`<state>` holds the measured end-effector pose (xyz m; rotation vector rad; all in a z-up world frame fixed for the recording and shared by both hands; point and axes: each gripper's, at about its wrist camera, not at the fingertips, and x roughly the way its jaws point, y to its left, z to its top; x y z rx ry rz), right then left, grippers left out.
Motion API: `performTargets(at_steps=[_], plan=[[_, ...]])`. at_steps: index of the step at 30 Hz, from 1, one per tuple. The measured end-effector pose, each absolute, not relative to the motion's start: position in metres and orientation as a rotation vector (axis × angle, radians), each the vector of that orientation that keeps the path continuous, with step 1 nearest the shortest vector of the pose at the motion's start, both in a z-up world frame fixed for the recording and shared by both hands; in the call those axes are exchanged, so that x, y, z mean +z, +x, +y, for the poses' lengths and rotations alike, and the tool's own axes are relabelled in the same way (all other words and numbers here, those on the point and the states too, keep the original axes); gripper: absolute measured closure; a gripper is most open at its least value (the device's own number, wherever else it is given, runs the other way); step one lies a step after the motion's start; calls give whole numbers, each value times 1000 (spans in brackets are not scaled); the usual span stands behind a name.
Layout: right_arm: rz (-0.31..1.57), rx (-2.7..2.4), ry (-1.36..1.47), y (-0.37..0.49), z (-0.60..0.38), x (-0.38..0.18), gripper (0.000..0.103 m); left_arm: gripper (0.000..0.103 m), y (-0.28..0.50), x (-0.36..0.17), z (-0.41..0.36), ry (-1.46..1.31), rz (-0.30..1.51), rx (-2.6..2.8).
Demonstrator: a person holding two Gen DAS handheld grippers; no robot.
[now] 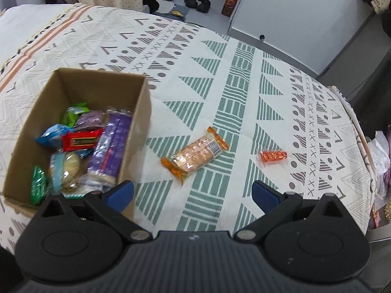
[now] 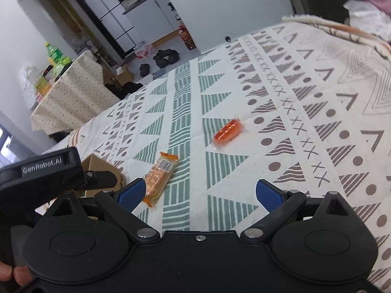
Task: Organize snacks
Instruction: 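Move both tools back toward the biscuit packet and orange candy, then grasp the biscuit packet with the left gripper while the right grasps the orange candy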
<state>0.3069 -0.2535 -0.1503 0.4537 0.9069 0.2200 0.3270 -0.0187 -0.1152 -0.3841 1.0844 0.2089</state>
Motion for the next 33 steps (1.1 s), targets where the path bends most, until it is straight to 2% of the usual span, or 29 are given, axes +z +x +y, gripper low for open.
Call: performTargets(at_steps=[6, 10, 15, 20, 24, 33], plan=[[927, 204, 492, 324, -263, -163, 16, 3, 351, -131, -28, -339, 1120, 181], [936, 189, 509, 337, -267, -172, 17, 4, 367, -143, -32, -298, 1146, 173], [950, 175, 535, 352, -272, -183, 22, 14, 388, -161, -36, -243, 1189, 168], [971, 163, 559, 364, -273, -194, 24, 21, 404, -177, -39, -178, 1236, 165], [982, 161, 570, 372, -274, -201, 29, 31, 414, -189, -43, -149, 1264, 165], [1000, 155, 596, 388, -276, -213, 31, 32, 432, -207, -45, -85, 1279, 186]])
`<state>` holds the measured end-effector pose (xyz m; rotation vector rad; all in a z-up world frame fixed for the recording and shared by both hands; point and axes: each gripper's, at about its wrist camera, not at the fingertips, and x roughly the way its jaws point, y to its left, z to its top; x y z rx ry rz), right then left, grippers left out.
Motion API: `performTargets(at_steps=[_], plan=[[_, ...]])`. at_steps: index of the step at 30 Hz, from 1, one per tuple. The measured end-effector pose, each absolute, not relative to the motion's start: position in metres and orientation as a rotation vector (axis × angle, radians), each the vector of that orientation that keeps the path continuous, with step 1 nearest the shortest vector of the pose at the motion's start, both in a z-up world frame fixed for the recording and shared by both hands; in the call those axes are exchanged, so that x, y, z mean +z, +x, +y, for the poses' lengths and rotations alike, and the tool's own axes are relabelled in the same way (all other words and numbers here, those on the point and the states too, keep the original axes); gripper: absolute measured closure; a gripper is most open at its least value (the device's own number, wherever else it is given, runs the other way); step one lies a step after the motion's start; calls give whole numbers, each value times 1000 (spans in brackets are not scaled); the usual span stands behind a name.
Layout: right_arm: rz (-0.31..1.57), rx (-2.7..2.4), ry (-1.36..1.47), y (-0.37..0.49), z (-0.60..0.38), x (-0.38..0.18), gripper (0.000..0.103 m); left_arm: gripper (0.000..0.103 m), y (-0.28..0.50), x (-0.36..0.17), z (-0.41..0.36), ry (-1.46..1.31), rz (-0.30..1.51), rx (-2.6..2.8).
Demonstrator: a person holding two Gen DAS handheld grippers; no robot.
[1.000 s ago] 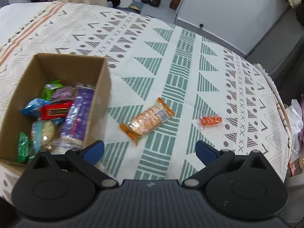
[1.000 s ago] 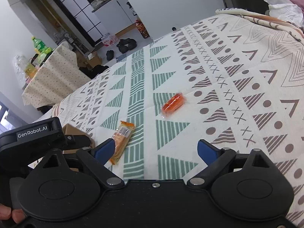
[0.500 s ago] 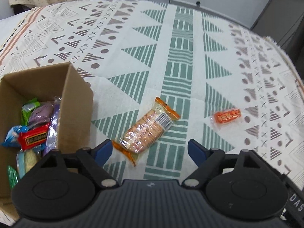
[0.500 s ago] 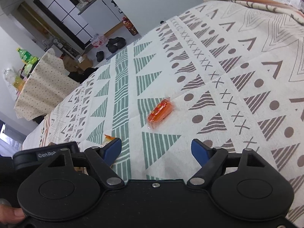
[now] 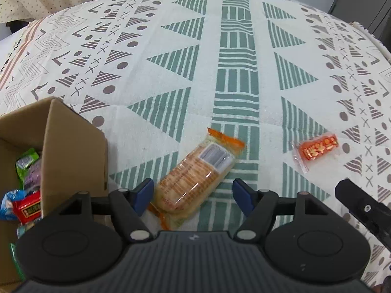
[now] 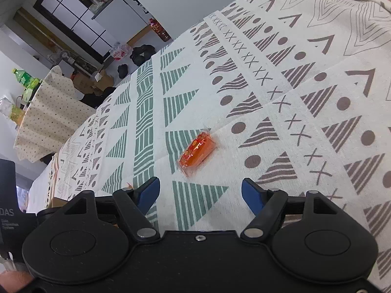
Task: Organize snacks
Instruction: 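Grasp the biscuit packet with the left gripper while the right grasps the orange candy, then carry the biscuit packet into the box with the left gripper and release it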
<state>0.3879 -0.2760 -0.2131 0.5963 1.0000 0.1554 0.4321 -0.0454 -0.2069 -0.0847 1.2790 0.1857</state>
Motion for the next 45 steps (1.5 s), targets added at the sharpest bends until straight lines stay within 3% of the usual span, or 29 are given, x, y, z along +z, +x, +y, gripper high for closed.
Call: performTargets(at_steps=[10, 13, 14, 15, 24, 26, 28, 33, 45], plan=[[1016, 160, 649, 414, -267, -226, 35, 33, 444, -224, -35, -95, 1316, 209], [1025, 164, 654, 420, -263, -229, 40, 51, 444, -223, -31, -113, 1310, 231], [1026, 165, 649, 423, -261, -229, 40, 65, 444, -221, -30, -118, 1308, 240], [1027, 163, 645, 425, -259, -230, 41, 68, 445, -220, -29, -120, 1309, 248], [1045, 95, 605, 443, -248, -237, 48, 68, 444, -198, -21, -161, 1284, 245], [1046, 82, 591, 446, -245, -238, 54, 68, 443, -193, -20, -169, 1275, 246], [1051, 55, 570, 448, -243, -239, 69, 68, 441, -188, -18, -180, 1264, 246], [1061, 63, 551, 443, -246, -238, 83, 68, 435, -179, -14, -202, 1248, 249], [1027, 83, 566, 400, -261, -208, 85, 68, 415, -159, -16, -274, 1218, 207]])
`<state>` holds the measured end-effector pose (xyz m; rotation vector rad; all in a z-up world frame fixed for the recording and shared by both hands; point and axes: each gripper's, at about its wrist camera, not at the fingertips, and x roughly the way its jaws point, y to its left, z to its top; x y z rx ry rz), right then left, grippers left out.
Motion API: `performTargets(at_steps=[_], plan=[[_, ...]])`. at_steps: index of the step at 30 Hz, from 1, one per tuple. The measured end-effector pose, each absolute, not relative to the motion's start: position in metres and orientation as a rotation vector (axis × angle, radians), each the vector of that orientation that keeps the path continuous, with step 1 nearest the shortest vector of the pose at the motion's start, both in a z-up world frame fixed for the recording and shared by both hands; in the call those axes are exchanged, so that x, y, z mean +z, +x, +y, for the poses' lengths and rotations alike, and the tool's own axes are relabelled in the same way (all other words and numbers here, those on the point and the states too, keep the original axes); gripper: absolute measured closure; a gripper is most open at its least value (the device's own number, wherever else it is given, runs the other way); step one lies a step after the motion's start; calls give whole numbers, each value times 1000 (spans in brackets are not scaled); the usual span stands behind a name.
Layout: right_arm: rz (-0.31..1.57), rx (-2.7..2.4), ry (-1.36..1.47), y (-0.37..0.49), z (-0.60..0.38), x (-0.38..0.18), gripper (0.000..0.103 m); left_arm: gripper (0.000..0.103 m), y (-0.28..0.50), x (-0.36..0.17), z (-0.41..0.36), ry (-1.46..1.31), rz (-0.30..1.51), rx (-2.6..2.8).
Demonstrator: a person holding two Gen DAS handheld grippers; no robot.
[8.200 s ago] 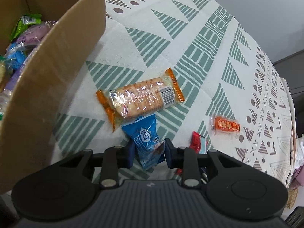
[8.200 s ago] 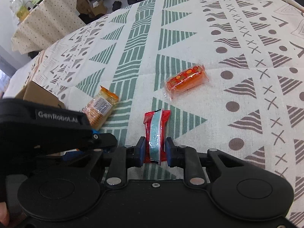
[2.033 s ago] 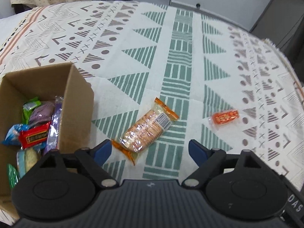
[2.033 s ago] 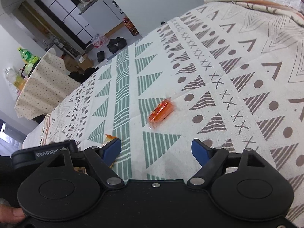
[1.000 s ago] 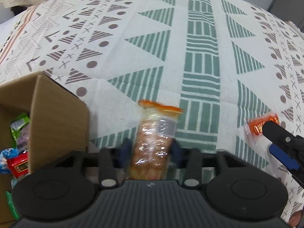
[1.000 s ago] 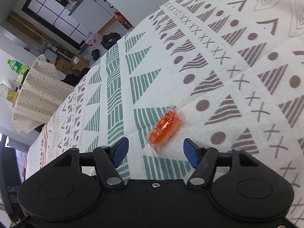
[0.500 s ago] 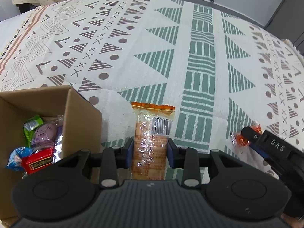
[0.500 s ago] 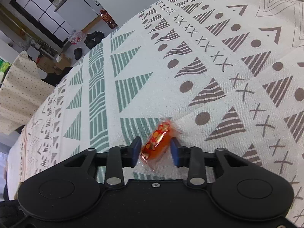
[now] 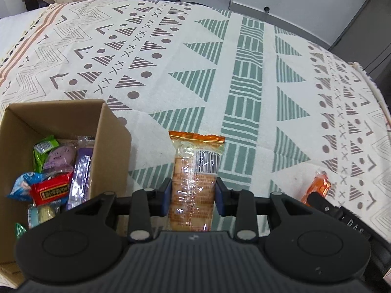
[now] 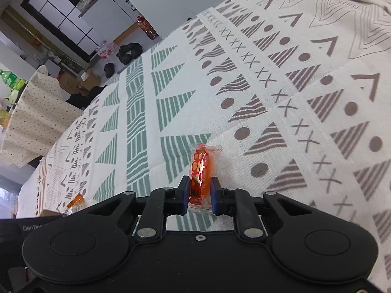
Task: Organize snacks
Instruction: 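Carry the biscuit packet into the box with the left gripper and release it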
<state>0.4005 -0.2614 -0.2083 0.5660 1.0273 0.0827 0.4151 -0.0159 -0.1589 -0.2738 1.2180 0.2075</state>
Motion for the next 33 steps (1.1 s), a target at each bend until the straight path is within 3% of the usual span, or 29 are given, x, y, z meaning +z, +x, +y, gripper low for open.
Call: performTargets(at_steps=[29, 33], plan=[[879, 144, 511, 308, -243, -125, 86, 68, 320, -87, 4, -350, 1088, 179], [860, 161, 506, 297, -238, -116, 92, 68, 306, -79, 10, -363, 1066, 178]])
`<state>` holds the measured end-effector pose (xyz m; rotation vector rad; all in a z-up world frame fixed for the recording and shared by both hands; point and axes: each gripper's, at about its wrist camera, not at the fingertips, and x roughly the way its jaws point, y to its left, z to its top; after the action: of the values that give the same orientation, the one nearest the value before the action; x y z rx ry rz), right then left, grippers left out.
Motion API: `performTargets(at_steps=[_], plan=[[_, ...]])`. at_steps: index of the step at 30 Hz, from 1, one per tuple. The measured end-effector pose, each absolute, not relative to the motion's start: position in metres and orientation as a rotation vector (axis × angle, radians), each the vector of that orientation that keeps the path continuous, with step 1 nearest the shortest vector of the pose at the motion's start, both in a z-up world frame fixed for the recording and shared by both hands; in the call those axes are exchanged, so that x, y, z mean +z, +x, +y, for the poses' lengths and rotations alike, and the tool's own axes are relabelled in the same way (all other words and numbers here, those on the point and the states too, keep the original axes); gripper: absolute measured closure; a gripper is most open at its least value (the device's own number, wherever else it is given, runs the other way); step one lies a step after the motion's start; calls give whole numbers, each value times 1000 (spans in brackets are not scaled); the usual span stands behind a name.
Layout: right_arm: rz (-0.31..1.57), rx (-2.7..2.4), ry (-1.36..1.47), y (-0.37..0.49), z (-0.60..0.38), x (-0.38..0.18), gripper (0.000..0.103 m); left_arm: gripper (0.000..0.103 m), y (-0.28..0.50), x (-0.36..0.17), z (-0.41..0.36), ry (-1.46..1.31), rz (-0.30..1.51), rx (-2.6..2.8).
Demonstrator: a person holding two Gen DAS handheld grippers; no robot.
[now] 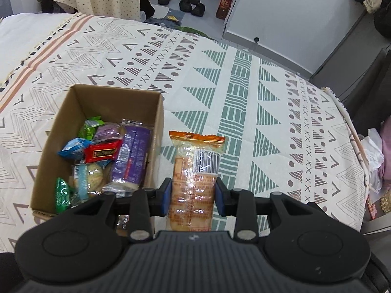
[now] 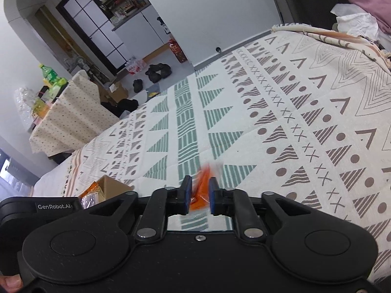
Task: Organize snacks
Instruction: 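Carry the biscuit packet into the box with the left gripper and release it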
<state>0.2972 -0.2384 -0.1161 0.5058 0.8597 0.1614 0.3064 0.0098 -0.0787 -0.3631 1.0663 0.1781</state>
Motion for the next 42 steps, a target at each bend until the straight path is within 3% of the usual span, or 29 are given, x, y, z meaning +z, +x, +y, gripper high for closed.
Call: performTargets(at_steps=[8, 11, 15, 20, 23, 42], plan=[[866, 178, 503, 283, -230, -121, 97, 68, 287, -72, 26, -377, 1041, 190], [905, 171, 537, 279, -231, -132, 90, 68, 284, -70, 33, -383, 1035, 199], [943, 156, 537, 275, -226, -144, 74, 68, 282, -72, 38, -385, 1040, 202], [983, 181, 534, 277, -210, -154, 66, 68, 281, -77, 49, -396, 1045, 214], [998, 191, 521, 278, -200, -159, 51, 68, 281, -80, 58, -406, 1048, 229], [1165, 212, 562, 299, -145, -208, 51, 68, 296, -113, 111, -434, 1099, 302]])
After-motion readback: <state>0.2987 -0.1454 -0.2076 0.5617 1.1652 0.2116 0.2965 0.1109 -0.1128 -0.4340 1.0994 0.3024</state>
